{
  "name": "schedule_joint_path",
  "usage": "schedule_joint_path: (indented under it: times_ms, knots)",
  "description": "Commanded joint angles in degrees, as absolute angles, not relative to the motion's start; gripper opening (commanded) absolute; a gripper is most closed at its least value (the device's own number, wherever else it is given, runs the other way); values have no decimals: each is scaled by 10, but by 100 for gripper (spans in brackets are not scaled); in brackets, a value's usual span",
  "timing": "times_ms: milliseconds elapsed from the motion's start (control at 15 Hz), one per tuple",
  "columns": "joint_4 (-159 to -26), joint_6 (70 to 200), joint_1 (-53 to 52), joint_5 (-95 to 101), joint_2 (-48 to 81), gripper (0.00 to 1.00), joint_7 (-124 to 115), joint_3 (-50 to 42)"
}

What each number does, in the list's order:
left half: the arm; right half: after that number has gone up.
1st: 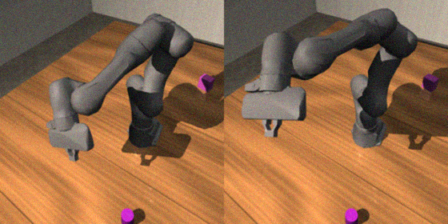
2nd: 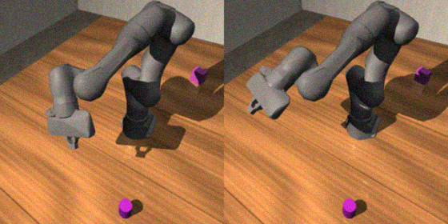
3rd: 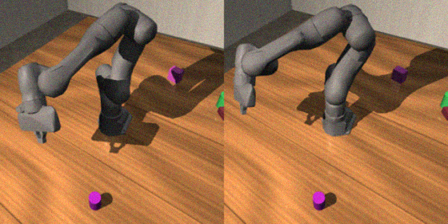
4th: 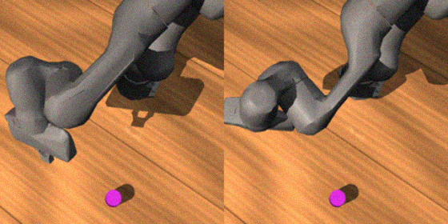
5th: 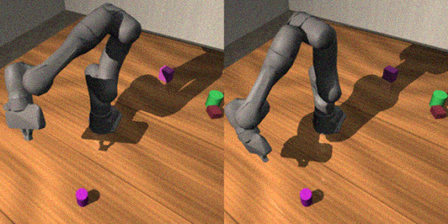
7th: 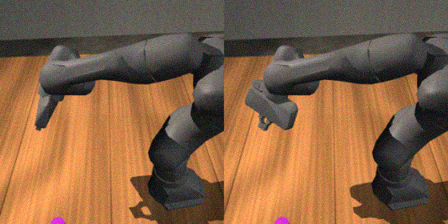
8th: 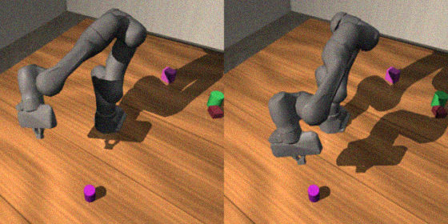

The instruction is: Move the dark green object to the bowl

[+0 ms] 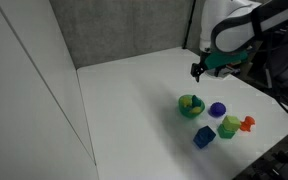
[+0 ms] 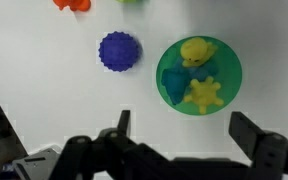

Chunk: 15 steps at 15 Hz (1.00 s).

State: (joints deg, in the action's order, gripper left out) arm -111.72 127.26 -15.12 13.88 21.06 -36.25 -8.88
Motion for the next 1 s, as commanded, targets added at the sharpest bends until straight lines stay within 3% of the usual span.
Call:
schedule_joint_path:
  times_ms: [0, 933]
  knots:
    - [-1113, 1227, -111, 119, 153, 100, -322, -59]
    - [-1227, 1101, -4, 46, -77, 100, -171, -37]
